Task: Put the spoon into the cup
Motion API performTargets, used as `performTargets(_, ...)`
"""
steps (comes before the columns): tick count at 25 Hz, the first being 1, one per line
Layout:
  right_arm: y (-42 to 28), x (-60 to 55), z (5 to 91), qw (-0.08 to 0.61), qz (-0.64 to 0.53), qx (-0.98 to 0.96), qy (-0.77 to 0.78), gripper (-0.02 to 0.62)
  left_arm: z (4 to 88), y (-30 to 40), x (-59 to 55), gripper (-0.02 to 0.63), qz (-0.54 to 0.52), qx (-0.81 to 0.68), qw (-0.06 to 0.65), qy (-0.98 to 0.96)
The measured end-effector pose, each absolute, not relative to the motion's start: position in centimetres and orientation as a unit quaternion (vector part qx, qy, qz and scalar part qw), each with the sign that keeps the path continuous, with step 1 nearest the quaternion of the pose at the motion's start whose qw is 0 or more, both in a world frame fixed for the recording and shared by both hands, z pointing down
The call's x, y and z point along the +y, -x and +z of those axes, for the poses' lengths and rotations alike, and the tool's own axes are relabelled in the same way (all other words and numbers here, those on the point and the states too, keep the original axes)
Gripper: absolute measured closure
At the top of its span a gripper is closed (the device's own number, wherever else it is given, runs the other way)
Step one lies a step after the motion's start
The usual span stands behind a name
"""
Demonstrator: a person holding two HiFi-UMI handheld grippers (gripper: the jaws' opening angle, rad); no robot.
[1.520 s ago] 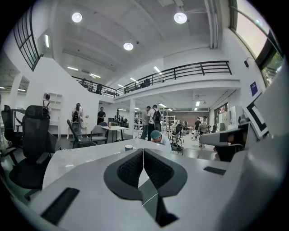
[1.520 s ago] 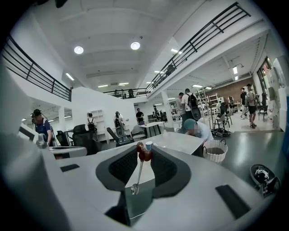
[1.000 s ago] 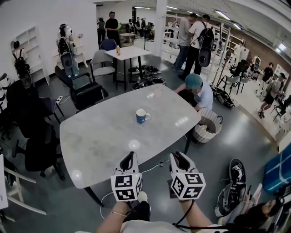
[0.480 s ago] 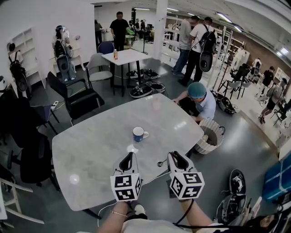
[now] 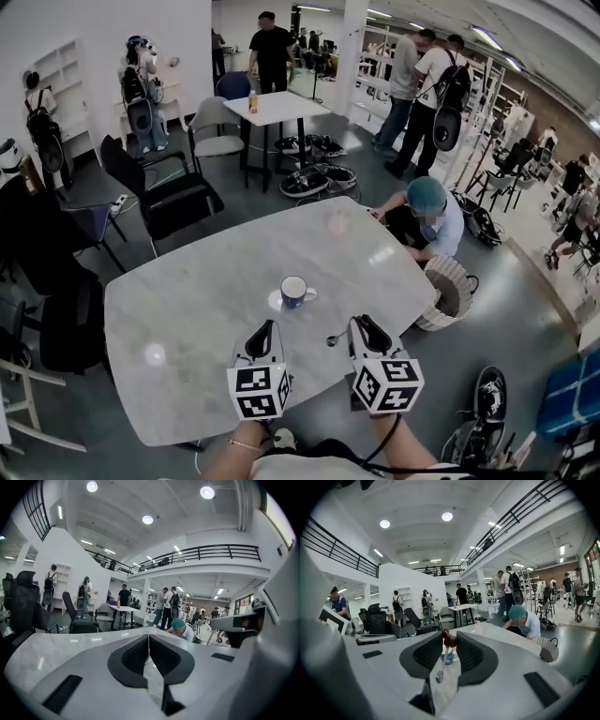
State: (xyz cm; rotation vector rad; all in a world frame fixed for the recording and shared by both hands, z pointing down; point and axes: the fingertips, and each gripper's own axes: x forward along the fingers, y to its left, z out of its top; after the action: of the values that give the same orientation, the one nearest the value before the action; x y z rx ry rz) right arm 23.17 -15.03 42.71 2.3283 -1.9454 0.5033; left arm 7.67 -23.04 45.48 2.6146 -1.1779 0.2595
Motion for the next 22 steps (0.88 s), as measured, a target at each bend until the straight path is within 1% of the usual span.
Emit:
performTargets(5, -24.6, -17.4, 43.9, 0.035, 0.175, -0.652, -0.737, 0.489, 47.0, -7.5, -24.1, 0.584, 0.094, -0.440, 0.141, -0.882)
performTargets(13, -25.7, -22.1, 43.8, 0.050, 0.176, -0.704, -0.687, 0.489, 46.6, -7.3, -26.3, 0.584, 0.085, -0.509, 0.146, -0.844)
performTargets(22, -25.9, -23.8, 45.5, 0.087, 0.174, -0.732, -0.653, 0.489, 49.0, -6.3, -26.6, 0.584, 0.099, -0.545, 0.166, -0.816)
